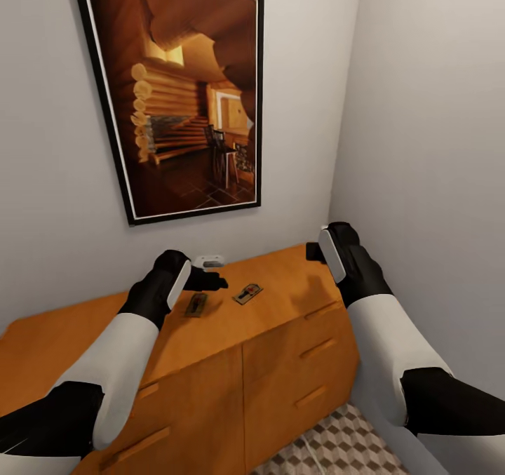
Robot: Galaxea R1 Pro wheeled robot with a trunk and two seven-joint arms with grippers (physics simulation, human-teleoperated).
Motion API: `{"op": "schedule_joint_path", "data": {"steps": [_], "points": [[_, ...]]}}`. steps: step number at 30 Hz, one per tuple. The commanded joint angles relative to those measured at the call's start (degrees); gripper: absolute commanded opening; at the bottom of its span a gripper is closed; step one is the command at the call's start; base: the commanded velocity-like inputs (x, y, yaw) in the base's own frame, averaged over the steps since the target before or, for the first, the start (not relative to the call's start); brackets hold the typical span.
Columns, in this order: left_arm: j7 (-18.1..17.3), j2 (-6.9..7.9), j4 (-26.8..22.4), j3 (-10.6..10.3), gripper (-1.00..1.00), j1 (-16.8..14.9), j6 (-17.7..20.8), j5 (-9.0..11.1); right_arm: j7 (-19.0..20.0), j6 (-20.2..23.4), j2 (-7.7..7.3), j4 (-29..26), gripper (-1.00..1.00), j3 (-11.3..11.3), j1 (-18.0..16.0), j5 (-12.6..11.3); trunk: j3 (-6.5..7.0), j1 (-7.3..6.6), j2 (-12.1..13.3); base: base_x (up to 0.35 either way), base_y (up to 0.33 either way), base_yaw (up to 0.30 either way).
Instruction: Take the four mousetraps from the cabinet in the bathroom and place them on the bathroom floor. Make sure all four end up on the same floor surface, and ensure that at least two of them are either under or directly next to the same bathroom sink.
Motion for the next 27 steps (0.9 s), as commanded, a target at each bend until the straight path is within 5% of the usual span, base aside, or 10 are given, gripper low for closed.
{"op": "schedule_joint_path", "data": {"steps": [1,16,27], "points": [[0.1,0.05,0.0,-0.1,1.00,0.0,0.2,0.2,-0.7,0.1,-0.03,0.0,-1.00,0.1,0.0,-0.6,-0.07,-0.03,0.0,-0.187,0.000,0.000],[0.2,3.51,2.0,-0.1,1.00,0.0,0.0,-0.1,-0.7,0.1,-0.19,0.5,-1.00,0.1,0.0,-0.7,-0.07,-0.03,0.0,-0.033,0.000,0.000],[0.4,4.11,1.9,-0.2,1.00,0.0,-0.1,-0.5,-0.7,0.1,-0.22,0.5,-1.00,0.1,0.0,-0.9,-0.07,-0.03,0.0,0.000,0.000,0.000]]}}
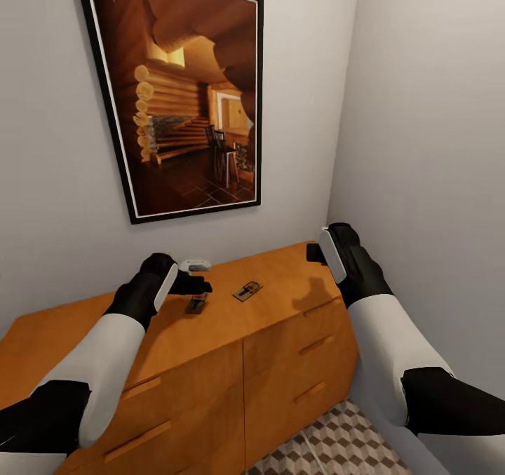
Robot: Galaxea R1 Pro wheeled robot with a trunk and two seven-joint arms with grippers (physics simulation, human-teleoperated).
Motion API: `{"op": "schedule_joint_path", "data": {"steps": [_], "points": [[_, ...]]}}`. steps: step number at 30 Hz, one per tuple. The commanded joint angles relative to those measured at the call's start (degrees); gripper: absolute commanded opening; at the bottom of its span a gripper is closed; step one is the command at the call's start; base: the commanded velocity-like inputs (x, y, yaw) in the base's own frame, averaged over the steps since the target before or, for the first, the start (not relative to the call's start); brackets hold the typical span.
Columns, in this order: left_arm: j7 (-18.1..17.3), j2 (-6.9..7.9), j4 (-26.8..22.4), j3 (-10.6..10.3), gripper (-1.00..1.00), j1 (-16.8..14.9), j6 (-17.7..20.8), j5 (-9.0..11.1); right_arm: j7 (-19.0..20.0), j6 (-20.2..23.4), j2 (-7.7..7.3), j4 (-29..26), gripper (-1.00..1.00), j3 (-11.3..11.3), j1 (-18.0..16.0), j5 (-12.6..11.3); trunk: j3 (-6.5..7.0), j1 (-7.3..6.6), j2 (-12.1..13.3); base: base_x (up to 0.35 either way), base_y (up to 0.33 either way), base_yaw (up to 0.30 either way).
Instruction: Take the four mousetraps from the cabinet in the bathroom and place them on the bathroom floor. Make sure all four end up on the same floor surface, and ensure that at least two of them are either under or directly next to the same bathroom sink.
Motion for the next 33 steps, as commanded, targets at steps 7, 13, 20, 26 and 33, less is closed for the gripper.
{"op": "schedule_joint_path", "data": {"steps": [7,13,20,26,33], "points": [[-0.1,-0.02,-0.3,-0.2,1.00,0.0,0.2,0.2,-0.7,0.1,-0.41,0.0,-1.00,0.1,0.0,-0.7,-0.07,0.00,0.0,0.000,0.000,0.000],[-0.1,-0.14,-0.5,-0.1,1.00,0.0,0.2,0.2,-0.7,0.1,-0.49,0.0,-1.00,0.1,0.0,-0.7,-0.07,0.00,0.0,0.000,0.000,0.000],[-0.2,-0.23,-0.6,0.0,1.00,0.0,0.2,0.2,-0.7,0.1,-0.50,0.0,-1.00,0.1,0.0,-0.7,-0.07,0.00,0.0,-0.097,-0.082,0.000],[-0.2,-0.21,-0.6,0.0,1.00,0.0,0.2,0.2,-0.7,0.1,-0.48,0.0,-1.00,0.1,-0.1,-0.7,-0.07,0.00,0.0,-0.084,-0.071,0.000],[0.1,-0.08,-0.6,0.0,1.00,0.0,0.2,0.2,-0.8,0.1,-0.50,0.0,-1.00,0.1,0.0,-0.7,-0.07,0.00,0.0,-0.014,-0.012,0.000]]}}
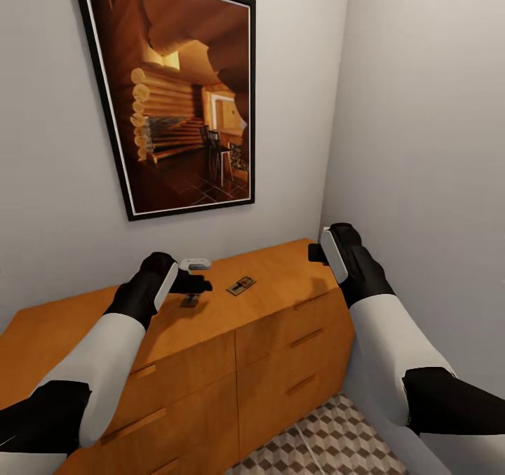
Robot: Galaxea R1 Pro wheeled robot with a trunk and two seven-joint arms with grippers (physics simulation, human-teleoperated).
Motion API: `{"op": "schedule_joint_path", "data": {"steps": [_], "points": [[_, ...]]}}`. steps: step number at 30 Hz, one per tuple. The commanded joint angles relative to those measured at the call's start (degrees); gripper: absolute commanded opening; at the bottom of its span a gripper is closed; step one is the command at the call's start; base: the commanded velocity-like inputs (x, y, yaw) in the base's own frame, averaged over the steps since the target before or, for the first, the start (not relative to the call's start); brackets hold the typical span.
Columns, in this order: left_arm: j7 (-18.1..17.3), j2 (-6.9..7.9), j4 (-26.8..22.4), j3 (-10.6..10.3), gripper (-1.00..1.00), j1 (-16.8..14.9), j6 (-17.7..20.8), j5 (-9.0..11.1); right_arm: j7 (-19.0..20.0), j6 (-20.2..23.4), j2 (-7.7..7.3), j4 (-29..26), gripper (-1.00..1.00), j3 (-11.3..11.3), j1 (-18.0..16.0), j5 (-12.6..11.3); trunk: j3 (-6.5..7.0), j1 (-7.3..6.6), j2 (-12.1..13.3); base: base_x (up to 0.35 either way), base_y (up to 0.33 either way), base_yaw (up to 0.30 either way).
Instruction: Take the four mousetraps from the cabinet in the bathroom and place them on the bathroom floor. Make sure all four end up on the same floor surface, and ensure that at least two of them are either under or directly next to the same bathroom sink.
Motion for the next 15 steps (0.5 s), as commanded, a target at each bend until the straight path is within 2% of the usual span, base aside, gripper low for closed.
{"op": "schedule_joint_path", "data": {"steps": [1,4,8,13,15], "points": [[0.2,0.03,0.0,-0.1,1.00,0.0,0.2,0.2,-0.7,0.1,-0.02,0.0,-1.00,0.1,0.0,-0.6,-0.07,0.00,0.0,-0.004,-0.004,0.000],[2.2,0.04,0.0,0.0,1.00,0.0,0.2,0.2,-0.7,0.1,-0.01,0.0,-1.00,0.1,-0.1,-0.6,-0.07,0.00,0.0,-0.003,-0.002,0.000],[6.8,0.05,0.0,0.0,1.00,0.0,0.2,0.5,-0.7,0.1,-0.02,0.1,-1.00,0.1,-0.1,-0.7,-0.07,0.00,0.0,0.000,0.000,0.000],[8.2,0.05,0.0,0.2,1.00,0.0,0.2,0.7,-0.6,0.1,-0.07,1.1,-1.00,0.1,-0.1,-0.7,-0.07,0.00,0.0,0.000,0.000,0.000],[8.5,0.02,0.0,1.0,1.00,0.0,0.2,0.8,-0.6,0.1,-0.18,2.1,-1.00,0.1,-0.1,-0.6,-0.07,0.00,0.0,0.000,0.000,0.000]]}}
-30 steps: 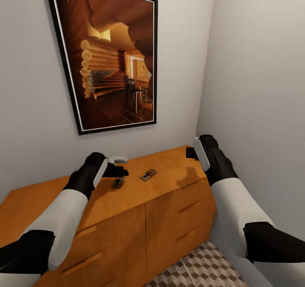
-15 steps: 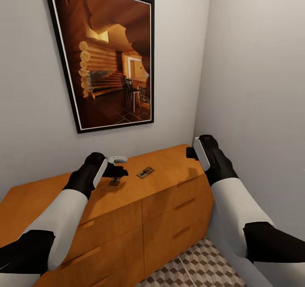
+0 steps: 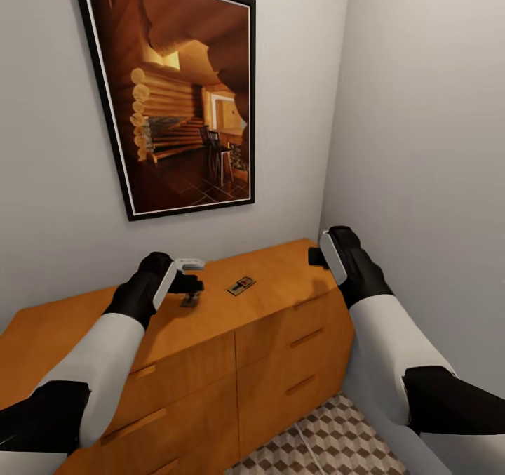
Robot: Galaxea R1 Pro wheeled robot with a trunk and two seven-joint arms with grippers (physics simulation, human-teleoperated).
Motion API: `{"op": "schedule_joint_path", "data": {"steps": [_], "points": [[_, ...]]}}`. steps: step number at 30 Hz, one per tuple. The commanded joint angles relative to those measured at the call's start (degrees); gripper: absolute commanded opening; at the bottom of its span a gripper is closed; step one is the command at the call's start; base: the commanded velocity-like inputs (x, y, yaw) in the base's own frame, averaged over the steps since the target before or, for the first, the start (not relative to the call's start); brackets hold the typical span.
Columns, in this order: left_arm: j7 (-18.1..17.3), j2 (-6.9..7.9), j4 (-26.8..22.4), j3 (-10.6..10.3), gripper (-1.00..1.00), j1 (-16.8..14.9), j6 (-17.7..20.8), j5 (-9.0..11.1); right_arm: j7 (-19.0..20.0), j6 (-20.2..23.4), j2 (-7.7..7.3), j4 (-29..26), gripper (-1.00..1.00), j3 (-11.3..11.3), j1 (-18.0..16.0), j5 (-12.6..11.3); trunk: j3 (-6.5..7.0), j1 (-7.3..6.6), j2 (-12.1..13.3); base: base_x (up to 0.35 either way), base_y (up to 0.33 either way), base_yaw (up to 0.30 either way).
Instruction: Take the four mousetraps from the cabinet in the bathroom and place them on the bathroom floor. Make sure all four end up on the same floor surface, and ensure that at least two of them are either under or directly next to the same bathroom sink.
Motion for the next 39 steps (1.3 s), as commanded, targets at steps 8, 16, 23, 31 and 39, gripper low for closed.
{"op": "schedule_joint_path", "data": {"steps": [8,16,23,31,39], "points": [[0.5,-0.11,0.1,4.4,1.00,0.0,0.2,0.2,-0.6,0.1,-0.12,2.3,-1.00,0.1,0.0,-0.5,-0.07,0.00,0.0,0.000,0.000,0.000],[0.5,-0.21,0.6,5.2,1.00,0.0,0.2,0.1,-0.6,0.1,-0.20,2.5,-1.00,0.1,0.0,-0.5,-0.07,0.00,0.0,0.000,0.000,0.000],[0.6,-0.84,1.0,5.3,1.00,0.0,0.2,0.3,-0.6,0.1,-0.22,2.6,-1.00,0.2,-0.1,-0.5,-0.07,0.00,0.0,0.000,0.000,0.000],[0.6,-1.71,1.0,5.3,1.00,0.0,0.2,0.3,-0.6,0.1,-0.22,2.6,-1.00,0.2,0.0,-0.5,-0.07,0.00,0.0,0.000,0.000,0.000],[0.6,-2.02,1.0,5.3,1.00,0.0,0.2,0.1,-0.6,0.1,-0.22,2.6,-1.00,0.2,0.0,-0.5,-0.07,0.00,0.0,0.000,0.000,0.000]]}}
